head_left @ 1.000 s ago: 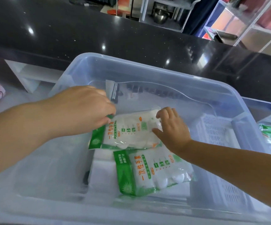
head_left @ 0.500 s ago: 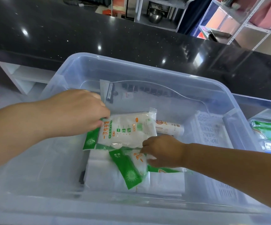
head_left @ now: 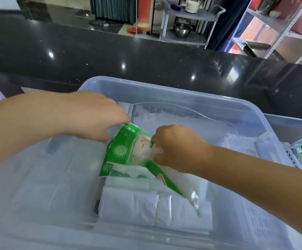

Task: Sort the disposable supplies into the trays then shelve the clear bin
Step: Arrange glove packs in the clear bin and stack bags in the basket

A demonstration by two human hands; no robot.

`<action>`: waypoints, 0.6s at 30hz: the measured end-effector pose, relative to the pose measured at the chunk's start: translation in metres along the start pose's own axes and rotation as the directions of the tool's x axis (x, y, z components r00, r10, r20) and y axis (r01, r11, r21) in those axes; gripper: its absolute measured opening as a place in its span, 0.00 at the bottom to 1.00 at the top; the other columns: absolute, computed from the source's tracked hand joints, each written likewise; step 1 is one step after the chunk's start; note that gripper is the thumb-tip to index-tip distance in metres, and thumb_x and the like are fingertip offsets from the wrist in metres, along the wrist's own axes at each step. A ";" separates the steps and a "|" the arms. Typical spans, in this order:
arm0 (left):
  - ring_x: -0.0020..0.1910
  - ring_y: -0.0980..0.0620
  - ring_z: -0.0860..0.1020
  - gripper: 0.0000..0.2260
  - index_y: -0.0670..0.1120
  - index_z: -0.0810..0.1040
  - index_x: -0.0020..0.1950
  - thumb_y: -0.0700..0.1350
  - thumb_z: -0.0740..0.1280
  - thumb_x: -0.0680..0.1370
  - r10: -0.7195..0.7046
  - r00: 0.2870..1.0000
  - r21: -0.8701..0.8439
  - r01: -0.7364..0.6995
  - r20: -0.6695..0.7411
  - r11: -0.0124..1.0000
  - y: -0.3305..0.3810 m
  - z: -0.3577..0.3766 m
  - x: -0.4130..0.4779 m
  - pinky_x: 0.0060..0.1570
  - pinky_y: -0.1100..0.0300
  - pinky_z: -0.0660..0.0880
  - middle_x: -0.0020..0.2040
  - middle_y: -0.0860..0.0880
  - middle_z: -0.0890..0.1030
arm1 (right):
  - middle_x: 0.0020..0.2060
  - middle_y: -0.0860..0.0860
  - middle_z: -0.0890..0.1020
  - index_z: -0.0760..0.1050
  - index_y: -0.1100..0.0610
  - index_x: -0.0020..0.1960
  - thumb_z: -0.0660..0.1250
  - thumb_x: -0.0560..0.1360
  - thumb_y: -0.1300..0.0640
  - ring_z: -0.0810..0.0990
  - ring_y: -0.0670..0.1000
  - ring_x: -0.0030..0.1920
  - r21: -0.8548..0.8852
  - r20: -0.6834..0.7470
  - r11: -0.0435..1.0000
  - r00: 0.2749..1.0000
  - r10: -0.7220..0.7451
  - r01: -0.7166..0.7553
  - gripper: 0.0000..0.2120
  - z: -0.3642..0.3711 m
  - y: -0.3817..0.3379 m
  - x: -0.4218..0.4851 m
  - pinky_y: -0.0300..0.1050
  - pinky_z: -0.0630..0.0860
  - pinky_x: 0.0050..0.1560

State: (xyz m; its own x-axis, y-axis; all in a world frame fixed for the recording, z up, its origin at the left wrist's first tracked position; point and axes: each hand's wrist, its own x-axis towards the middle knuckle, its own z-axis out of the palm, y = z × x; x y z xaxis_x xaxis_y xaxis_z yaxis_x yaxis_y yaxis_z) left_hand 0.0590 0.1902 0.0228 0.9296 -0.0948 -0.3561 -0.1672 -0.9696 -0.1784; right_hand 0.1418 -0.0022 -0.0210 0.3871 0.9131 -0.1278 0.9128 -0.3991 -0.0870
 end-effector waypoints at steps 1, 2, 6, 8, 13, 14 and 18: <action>0.54 0.52 0.75 0.18 0.60 0.69 0.60 0.51 0.64 0.71 -0.007 0.999 0.013 0.007 -0.035 1.000 0.001 0.003 0.004 0.48 0.54 0.75 0.53 0.57 0.78 | 0.41 0.52 0.75 0.77 0.57 0.52 0.65 0.73 0.56 0.75 0.55 0.41 -0.058 -0.022 0.998 1.000 -0.020 0.018 0.09 0.012 0.001 0.009 0.45 0.70 0.36; 0.53 0.51 0.76 0.16 0.57 0.71 0.58 0.49 0.63 0.71 -0.012 0.998 0.033 0.014 -0.062 0.999 0.001 0.008 0.010 0.48 0.53 0.76 0.52 0.56 0.79 | 0.43 0.53 0.75 0.77 0.59 0.52 0.63 0.73 0.59 0.76 0.56 0.44 -0.119 -0.046 0.992 0.998 -0.046 0.041 0.09 0.026 0.003 0.018 0.45 0.69 0.35; 0.50 0.46 0.77 0.07 0.51 0.72 0.51 0.47 0.63 0.73 -0.078 0.993 0.097 0.086 -0.084 0.991 -0.004 0.023 0.025 0.46 0.52 0.76 0.48 0.51 0.80 | 0.54 0.57 0.76 0.71 0.61 0.61 0.61 0.76 0.58 0.74 0.59 0.53 -0.257 -0.076 0.956 0.983 -0.166 0.142 0.15 0.083 0.013 0.040 0.51 0.72 0.45; 0.49 0.46 0.77 0.03 0.50 0.71 0.47 0.47 0.63 0.74 -0.094 0.990 0.103 0.105 -0.106 0.989 -0.009 0.032 0.030 0.46 0.53 0.75 0.45 0.50 0.79 | 0.56 0.57 0.76 0.67 0.62 0.67 0.62 0.76 0.50 0.74 0.58 0.53 -0.298 -0.022 0.932 0.975 -0.220 0.204 0.24 0.105 0.020 0.040 0.51 0.73 0.50; 0.46 0.48 0.76 0.07 0.52 0.75 0.52 0.48 0.61 0.75 -0.140 0.982 0.020 0.144 -0.123 0.989 -0.013 0.051 0.037 0.35 0.59 0.66 0.47 0.51 0.79 | 0.54 0.49 0.79 0.68 0.57 0.69 0.59 0.72 0.36 0.78 0.51 0.51 -0.537 -0.042 0.799 0.938 -0.344 0.269 0.33 0.126 0.046 0.031 0.44 0.76 0.51; 0.47 0.48 0.76 0.09 0.53 0.75 0.55 0.48 0.61 0.76 -0.148 0.979 0.004 0.150 -0.138 0.989 -0.013 0.052 0.038 0.34 0.59 0.65 0.48 0.51 0.80 | 0.56 0.50 0.79 0.66 0.57 0.70 0.58 0.72 0.36 0.77 0.51 0.53 -0.561 -0.031 0.775 0.928 -0.372 0.291 0.33 0.124 0.048 0.031 0.45 0.76 0.53; 0.42 0.50 0.72 0.09 0.55 0.75 0.55 0.48 0.61 0.76 -0.167 0.967 -0.052 0.160 -0.193 0.986 -0.017 0.052 0.038 0.30 0.61 0.61 0.50 0.51 0.81 | 0.53 0.54 0.80 0.72 0.59 0.64 0.68 0.71 0.42 0.78 0.55 0.51 -0.451 -0.044 0.774 0.855 -0.517 0.445 0.28 0.109 0.035 0.025 0.48 0.77 0.51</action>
State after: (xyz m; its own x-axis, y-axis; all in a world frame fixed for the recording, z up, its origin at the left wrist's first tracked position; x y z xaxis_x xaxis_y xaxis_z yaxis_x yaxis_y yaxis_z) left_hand 0.0802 0.2148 -0.0356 0.9901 0.0271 -0.1376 0.0012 -0.9827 -0.1852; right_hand 0.1693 -0.0022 -0.1348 -0.1349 0.9906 -0.0206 0.9374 0.1343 0.3212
